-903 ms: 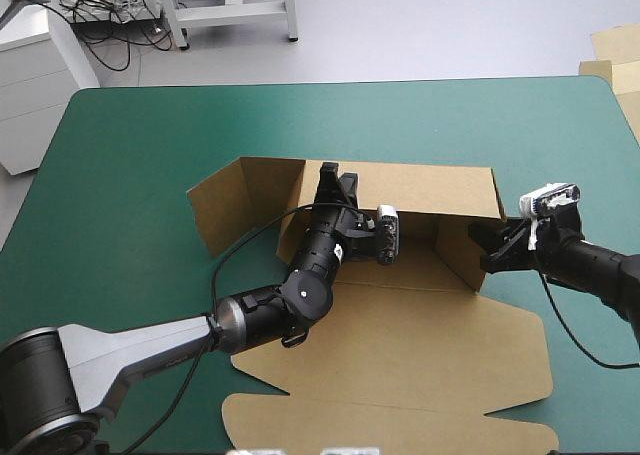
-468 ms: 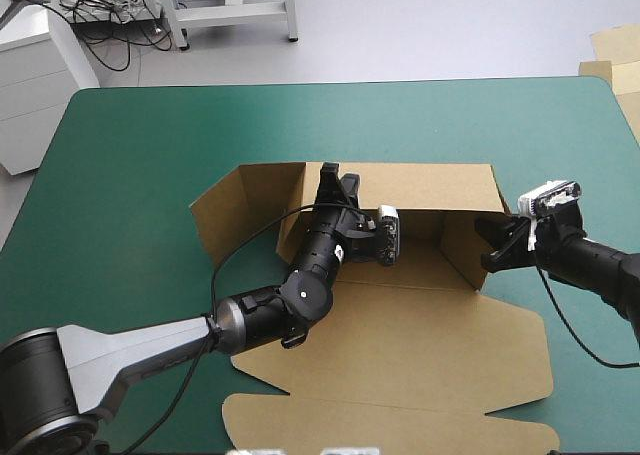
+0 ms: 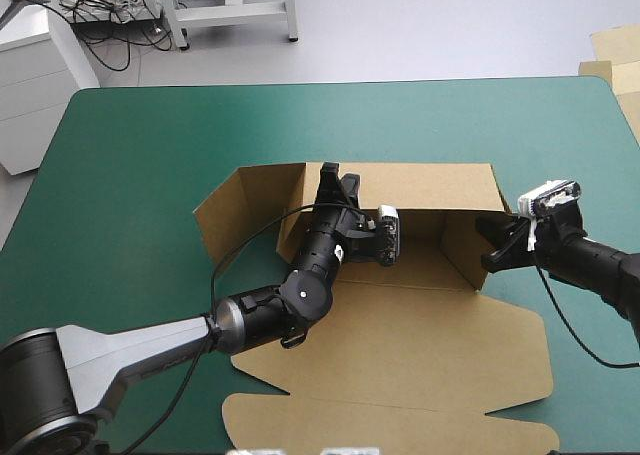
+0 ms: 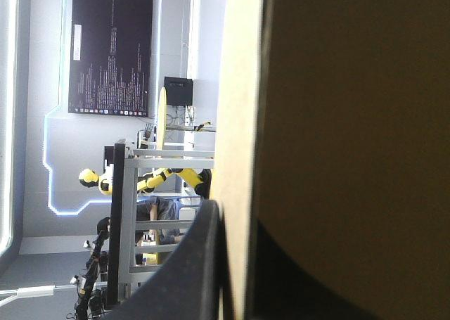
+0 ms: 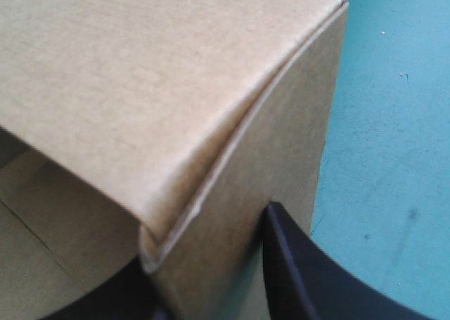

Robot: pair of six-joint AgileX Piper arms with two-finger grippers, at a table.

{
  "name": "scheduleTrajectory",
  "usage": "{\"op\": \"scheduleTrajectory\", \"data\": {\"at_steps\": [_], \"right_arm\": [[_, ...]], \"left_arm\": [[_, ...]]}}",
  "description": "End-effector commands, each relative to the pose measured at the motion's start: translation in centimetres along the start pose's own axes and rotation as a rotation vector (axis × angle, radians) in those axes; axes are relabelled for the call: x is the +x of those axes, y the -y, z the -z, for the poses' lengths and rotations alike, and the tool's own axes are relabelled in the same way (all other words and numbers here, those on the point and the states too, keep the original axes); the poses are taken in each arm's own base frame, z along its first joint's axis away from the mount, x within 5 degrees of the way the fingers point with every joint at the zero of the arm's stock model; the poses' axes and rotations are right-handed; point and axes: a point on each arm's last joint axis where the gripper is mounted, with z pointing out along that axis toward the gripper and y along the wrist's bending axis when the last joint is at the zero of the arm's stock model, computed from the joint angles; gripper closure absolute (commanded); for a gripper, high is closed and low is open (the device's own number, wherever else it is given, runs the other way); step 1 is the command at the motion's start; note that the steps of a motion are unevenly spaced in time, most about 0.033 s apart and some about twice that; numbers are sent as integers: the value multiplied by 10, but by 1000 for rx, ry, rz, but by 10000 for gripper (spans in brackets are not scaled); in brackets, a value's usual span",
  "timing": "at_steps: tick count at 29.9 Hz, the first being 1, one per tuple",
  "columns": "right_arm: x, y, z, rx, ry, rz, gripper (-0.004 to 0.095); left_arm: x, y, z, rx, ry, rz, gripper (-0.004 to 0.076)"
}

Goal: Fold the box

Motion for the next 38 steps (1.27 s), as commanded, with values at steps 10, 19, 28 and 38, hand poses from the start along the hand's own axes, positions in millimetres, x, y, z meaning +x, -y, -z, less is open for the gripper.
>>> {"op": "scheduleTrajectory", "data": {"at_steps": [10, 19, 28, 38], "right_arm": [[-4, 5, 3, 50, 4, -46, 906], [-18, -1, -15, 242, -28, 26, 906], [-52, -1, -32, 308, 56, -12, 906], [-63, 9, -39, 351, 40, -3, 906]], "left_arm": [[-1, -8, 4, -22, 39, 5, 277], [-6, -11, 7, -44, 40, 11, 234], [-13, -29, 24, -130, 34, 41, 234], [-25, -67, 78, -253, 116, 206, 367]]}}
